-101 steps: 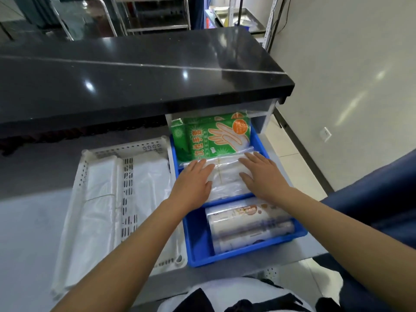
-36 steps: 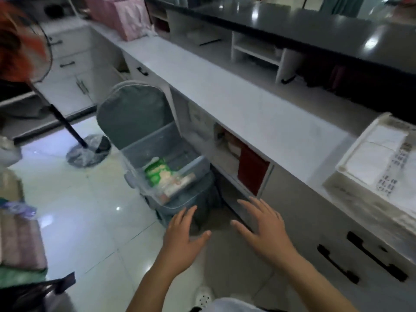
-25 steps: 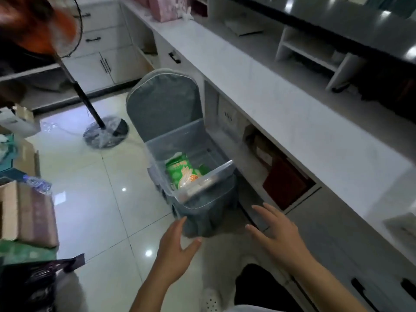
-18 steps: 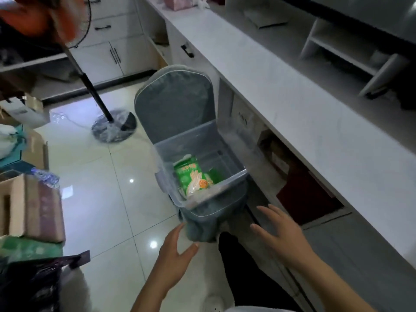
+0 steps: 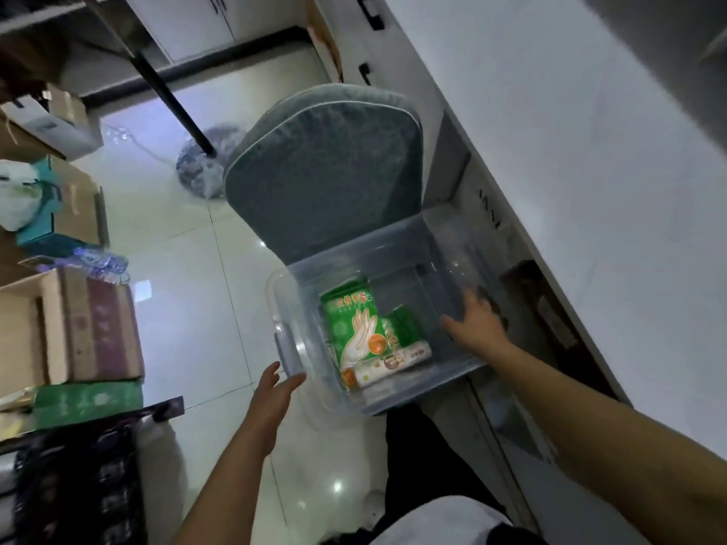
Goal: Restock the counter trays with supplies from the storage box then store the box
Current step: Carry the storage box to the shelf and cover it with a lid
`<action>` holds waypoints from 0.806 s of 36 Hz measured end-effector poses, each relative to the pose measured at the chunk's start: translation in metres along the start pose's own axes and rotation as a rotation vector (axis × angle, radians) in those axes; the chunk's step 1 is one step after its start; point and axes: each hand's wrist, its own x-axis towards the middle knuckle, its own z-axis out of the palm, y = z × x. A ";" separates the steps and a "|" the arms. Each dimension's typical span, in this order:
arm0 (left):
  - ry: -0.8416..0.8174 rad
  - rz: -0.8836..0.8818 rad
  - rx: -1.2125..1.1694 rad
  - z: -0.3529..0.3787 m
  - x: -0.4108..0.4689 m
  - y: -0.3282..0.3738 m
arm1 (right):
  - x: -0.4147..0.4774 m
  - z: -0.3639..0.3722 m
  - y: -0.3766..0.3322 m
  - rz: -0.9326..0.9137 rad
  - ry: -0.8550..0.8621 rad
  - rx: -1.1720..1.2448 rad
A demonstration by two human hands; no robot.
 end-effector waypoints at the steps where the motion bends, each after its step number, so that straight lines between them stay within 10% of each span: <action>1: 0.002 -0.017 -0.021 0.002 0.010 0.006 | 0.015 -0.001 -0.001 0.020 -0.006 0.026; 8: 0.055 -0.103 -0.165 0.017 0.063 0.029 | 0.068 -0.006 -0.023 0.167 0.191 -0.127; 29: -0.011 -0.228 -0.323 -0.037 0.095 0.028 | 0.059 -0.011 -0.010 0.470 0.264 0.408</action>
